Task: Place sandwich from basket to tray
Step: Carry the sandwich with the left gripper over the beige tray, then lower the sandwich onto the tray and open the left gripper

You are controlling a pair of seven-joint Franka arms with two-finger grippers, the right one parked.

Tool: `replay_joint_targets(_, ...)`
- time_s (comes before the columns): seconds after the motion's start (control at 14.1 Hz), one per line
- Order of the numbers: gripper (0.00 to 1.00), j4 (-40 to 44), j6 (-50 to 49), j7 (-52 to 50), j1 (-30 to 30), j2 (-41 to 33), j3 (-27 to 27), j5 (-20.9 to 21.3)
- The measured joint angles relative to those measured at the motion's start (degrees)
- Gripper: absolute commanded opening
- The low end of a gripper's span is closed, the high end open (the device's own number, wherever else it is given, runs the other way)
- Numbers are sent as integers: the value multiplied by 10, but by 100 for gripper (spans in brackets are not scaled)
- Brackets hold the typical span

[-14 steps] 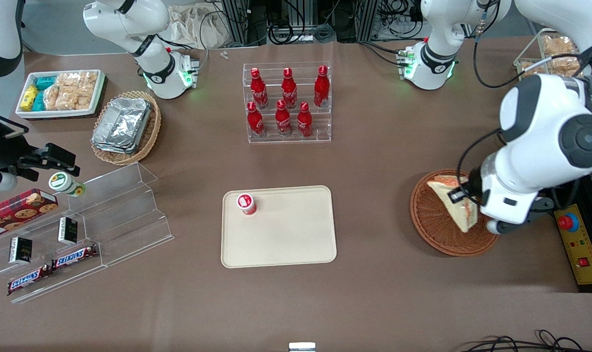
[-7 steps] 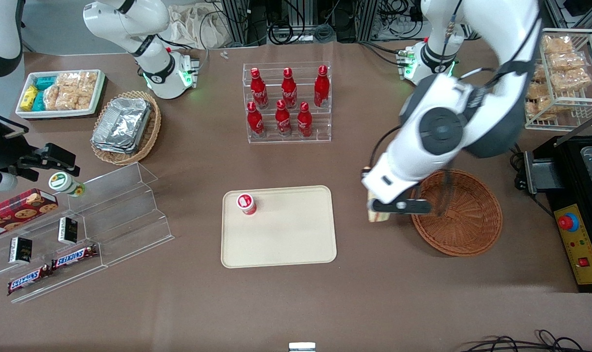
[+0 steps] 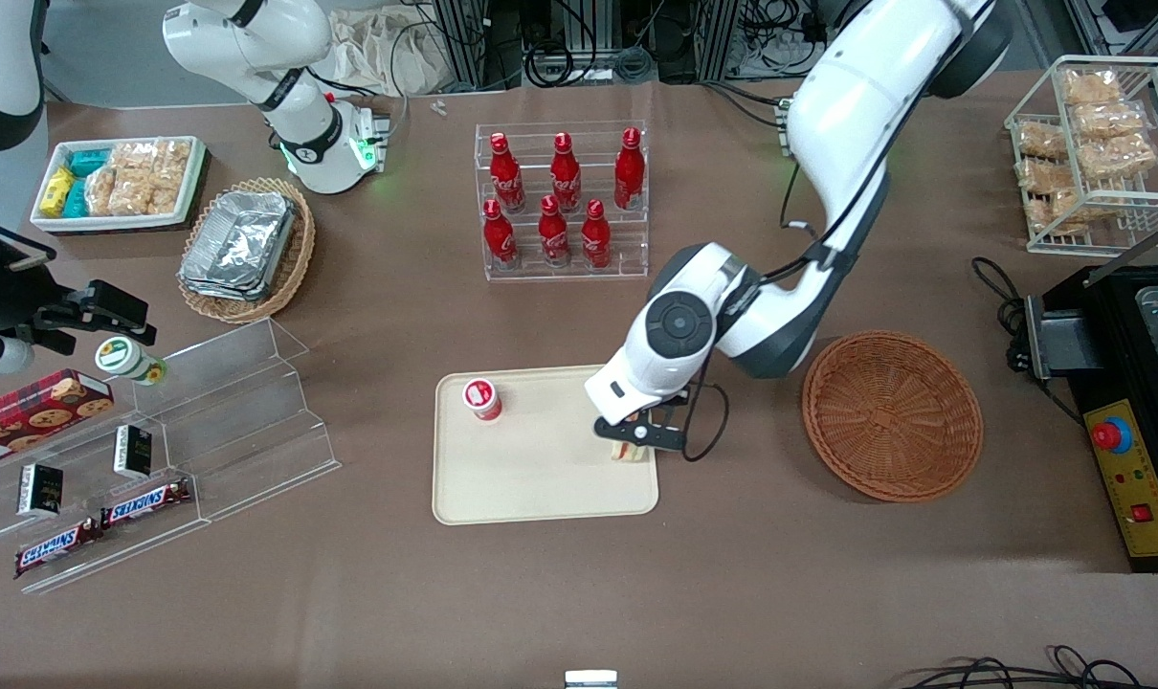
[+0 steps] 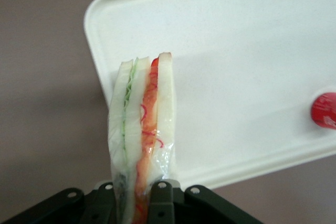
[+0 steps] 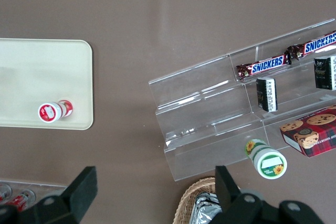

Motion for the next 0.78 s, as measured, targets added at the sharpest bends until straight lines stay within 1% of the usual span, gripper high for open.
replay_joint_targets(0.21,0,22,28,-5,-6,50,0,36)
replay_joint_targets(0.35,0,33,27,-7,-5,54,1,48)
replay_joint_targets(0.42,24,35,27,-10,-5,54,2,49)
replay_joint_targets(0.5,67,36,27,-15,-4,54,4,49)
replay_joint_targets(0.57,100,37,27,-22,-2,54,5,49)
replay_joint_targets(0.78,100,43,27,-26,18,54,6,49)
